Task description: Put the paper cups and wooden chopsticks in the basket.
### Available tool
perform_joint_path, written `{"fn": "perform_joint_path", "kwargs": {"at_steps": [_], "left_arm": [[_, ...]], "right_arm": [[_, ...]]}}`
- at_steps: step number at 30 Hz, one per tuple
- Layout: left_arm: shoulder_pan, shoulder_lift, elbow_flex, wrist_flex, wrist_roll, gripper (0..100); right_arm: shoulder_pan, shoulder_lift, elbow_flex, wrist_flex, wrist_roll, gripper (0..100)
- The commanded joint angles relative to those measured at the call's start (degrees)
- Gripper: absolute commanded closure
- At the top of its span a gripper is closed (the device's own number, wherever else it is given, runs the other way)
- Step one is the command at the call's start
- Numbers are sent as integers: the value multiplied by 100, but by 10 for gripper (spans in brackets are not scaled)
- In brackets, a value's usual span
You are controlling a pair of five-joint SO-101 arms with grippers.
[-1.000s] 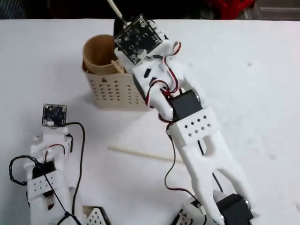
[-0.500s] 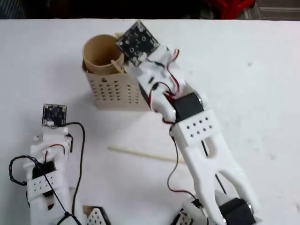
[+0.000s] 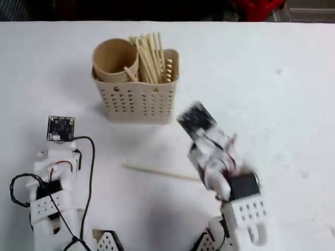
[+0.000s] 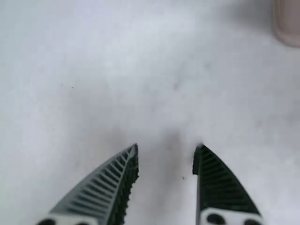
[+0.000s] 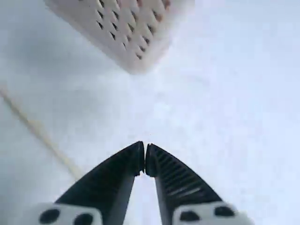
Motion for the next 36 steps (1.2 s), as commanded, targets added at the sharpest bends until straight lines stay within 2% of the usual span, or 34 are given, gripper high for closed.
{"fn": "perform_joint_path", "kwargs": {"at_steps": [1,6,13,16,18,21,25,29,32,36], "left_arm": [[57,-92,-18,-114,-53,797],[57,-92,-18,-114,-53,797],[66,-92,-26,-97,-62,795],[101,-92,-70,-9,-431,796],[321,-84,-220,378,-738,797],[637,-92,-870,1644,-1134,796],[1402,-57,-2312,3481,-1477,794],[2765,-48,-3587,4949,-1662,794],[3732,-31,-4141,5319,-1468,794],[4769,725,-4466,5178,-897,793]], "right_arm": [[725,-1578,1046,101,70,981],[1552,-3380,2215,435,70,981],[2018,-3046,2901,479,70,981],[2325,-3037,3156,514,62,981],[2756,-3037,3147,549,62,981],[3415,-3037,3147,514,62,981],[3881,-3037,3147,549,62,981],[3899,-3037,3147,549,62,981],[3899,-3037,3147,549,62,981],[3916,-3011,3147,549,62,981]]}}
